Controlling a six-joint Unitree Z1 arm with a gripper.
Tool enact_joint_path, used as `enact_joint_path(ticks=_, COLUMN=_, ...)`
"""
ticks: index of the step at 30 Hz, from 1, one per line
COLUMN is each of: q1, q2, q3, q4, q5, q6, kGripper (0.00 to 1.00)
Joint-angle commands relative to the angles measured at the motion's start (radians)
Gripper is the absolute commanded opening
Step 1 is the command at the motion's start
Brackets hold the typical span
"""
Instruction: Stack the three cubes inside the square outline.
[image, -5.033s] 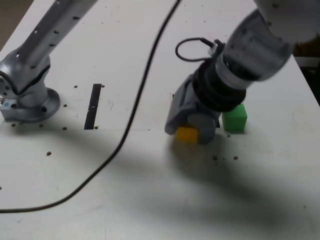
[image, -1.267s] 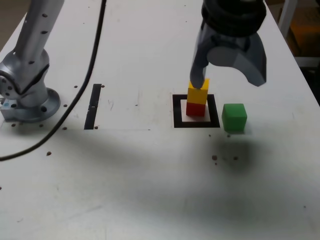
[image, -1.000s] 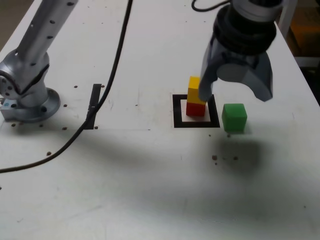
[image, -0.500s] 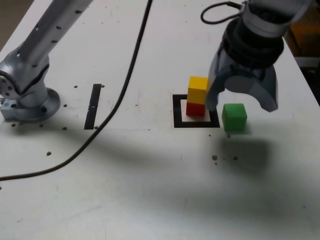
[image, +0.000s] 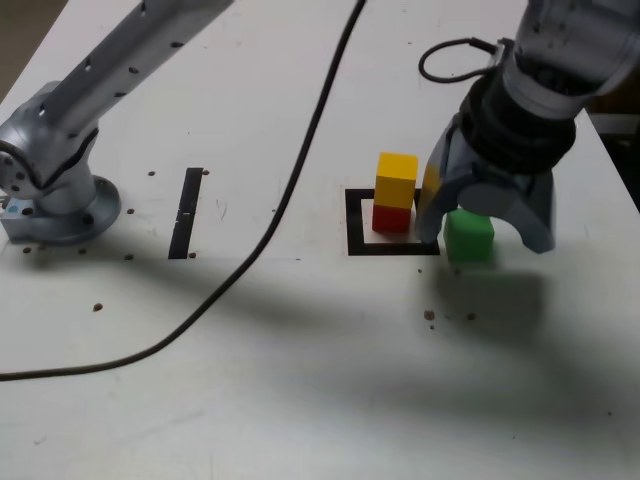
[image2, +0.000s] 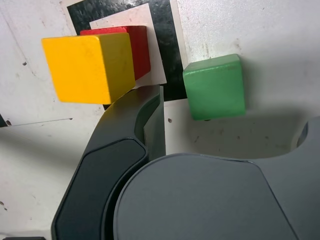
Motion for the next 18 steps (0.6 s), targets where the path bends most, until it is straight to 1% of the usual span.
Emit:
enact_joint_path(ticks=1, q1=0.008, q2=0.02, q3=-0.01, q4=0.013, q5=-0.002, q6=0.008, kGripper=0.98)
enact_joint_path(ticks=8, q1=0.02, q2=0.057, q3=-0.028, q4=0.015, q5=0.0, q6=0.03, kGripper=0.95)
enact_joint_path(ticks=18, q1=0.022, q2=0.084, q3=-0.056, q4=0.033, q5=0.006, q6=0.039, kGripper=0.85)
